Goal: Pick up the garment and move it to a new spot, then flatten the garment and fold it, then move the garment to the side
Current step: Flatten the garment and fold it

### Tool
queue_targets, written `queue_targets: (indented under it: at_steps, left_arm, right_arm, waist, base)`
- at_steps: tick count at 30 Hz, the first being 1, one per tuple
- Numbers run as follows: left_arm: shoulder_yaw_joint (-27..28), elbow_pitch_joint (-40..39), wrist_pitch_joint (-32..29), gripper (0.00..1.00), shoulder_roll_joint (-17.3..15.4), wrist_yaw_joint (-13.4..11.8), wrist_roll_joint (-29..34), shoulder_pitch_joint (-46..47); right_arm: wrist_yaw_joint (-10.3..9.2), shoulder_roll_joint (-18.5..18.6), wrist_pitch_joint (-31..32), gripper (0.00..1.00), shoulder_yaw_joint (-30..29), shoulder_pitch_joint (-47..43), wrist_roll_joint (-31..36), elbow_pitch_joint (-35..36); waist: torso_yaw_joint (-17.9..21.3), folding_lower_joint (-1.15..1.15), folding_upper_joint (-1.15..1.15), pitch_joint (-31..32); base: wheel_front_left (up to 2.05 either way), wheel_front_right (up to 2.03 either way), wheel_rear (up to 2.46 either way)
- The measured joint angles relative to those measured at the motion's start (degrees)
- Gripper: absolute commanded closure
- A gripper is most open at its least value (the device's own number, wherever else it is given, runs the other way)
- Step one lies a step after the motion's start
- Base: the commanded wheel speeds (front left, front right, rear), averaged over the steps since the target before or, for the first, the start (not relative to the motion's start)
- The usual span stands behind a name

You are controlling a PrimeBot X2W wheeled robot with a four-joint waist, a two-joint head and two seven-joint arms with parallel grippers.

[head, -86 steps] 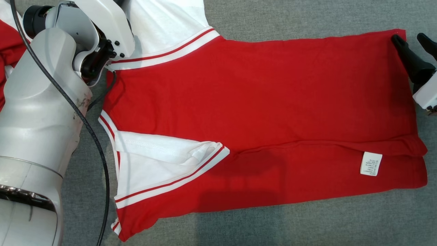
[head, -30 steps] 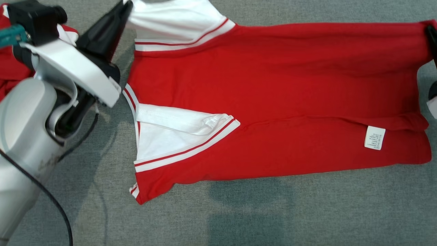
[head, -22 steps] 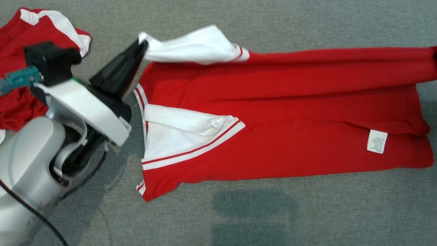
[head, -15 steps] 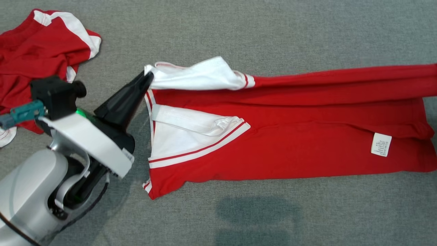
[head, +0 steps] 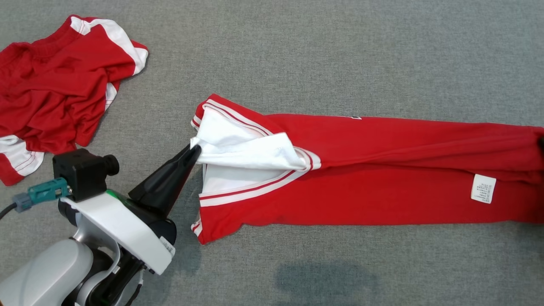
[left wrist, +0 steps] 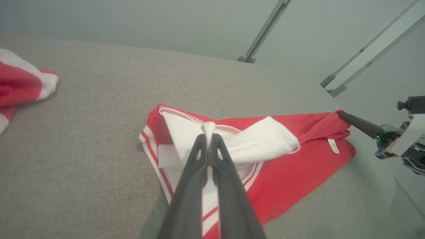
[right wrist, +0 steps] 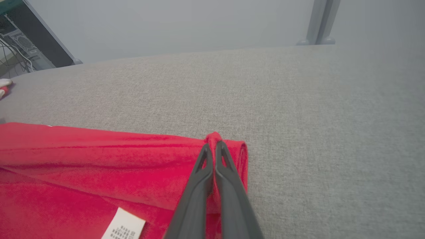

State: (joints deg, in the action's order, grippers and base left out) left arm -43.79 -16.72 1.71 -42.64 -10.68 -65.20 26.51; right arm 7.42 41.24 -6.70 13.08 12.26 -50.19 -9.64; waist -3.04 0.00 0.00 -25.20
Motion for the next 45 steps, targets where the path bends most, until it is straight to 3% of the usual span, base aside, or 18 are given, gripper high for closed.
queue_targets:
  at_steps: [12,20,28,29,30,31,32,38,45]
  left_arm:
    - [-3.02,1.36,-3.83,1.00,0.11,-0.74,-1.88,-1.83]
    - [-5.83,7.03,-6.03,1.00,2.83,0.37,-1.97,-1.65]
    - [-6.90,11.27,-6.38,1.00,4.59,1.14,-1.24,-0.87]
    - [-6.97,11.70,-6.17,1.00,5.00,1.27,-1.24,-0.62]
    - [-6.98,12.04,-5.97,0.71,5.38,1.30,-1.15,-0.34]
    - [-6.95,12.23,-5.56,0.05,5.70,1.30,-0.97,-0.24]
    - [-6.95,12.41,-5.22,0.00,5.89,1.30,-0.91,-0.24]
    - [-5.59,12.99,-2.49,0.00,6.01,0.80,-0.84,-0.30]
    - [0.23,13.45,6.90,0.00,6.81,-0.41,-0.93,-1.26]
  right_arm:
    - [0.00,-3.19,4.26,1.00,-6.90,-6.15,4.20,3.70]
    - [0.00,-5.02,6.17,1.00,-9.00,-6.91,9.36,3.25]
    - [0.00,-6.58,6.79,1.00,-9.10,-6.90,10.09,2.91]
    - [0.00,-6.62,7.25,0.65,-9.12,-6.89,10.07,2.81]
    - [0.00,-6.66,7.55,0.00,-9.12,-6.89,10.07,2.72]
    - [0.00,-6.71,7.69,0.00,-9.16,-6.89,10.07,2.56]
    - [0.00,-6.77,7.70,0.00,-9.21,-6.89,10.07,2.25]
    - [0.00,-7.03,7.08,0.00,-10.05,-7.00,10.96,2.01]
    - [0.00,-9.36,2.42,0.00,-12.26,-8.20,13.97,5.58]
  waist:
    - [-0.79,0.00,0.00,-0.52]
    - [-0.60,0.00,0.00,-1.48]
    - [-0.67,0.00,0.00,-1.68]
    - [-0.69,0.00,0.00,-1.58]
    - [-0.69,0.00,0.00,-1.45]
    - [-0.71,0.00,0.00,-1.29]
    - [-0.74,0.00,0.00,-1.06]
    - [-0.81,0.00,0.00,0.76]
    - [-0.75,0.00,0.00,4.36]
  base:
    - [0.00,0.00,0.00]
    - [0.00,0.00,0.00]
    - [0.00,0.00,0.00]
    - [0.00,0.00,0.00]
    - [0.00,0.00,0.00]
    - [0.00,0.00,0.00]
    - [0.00,0.00,0.00]
    - [0.00,0.00,0.00]
    - [0.00,0.00,0.00]
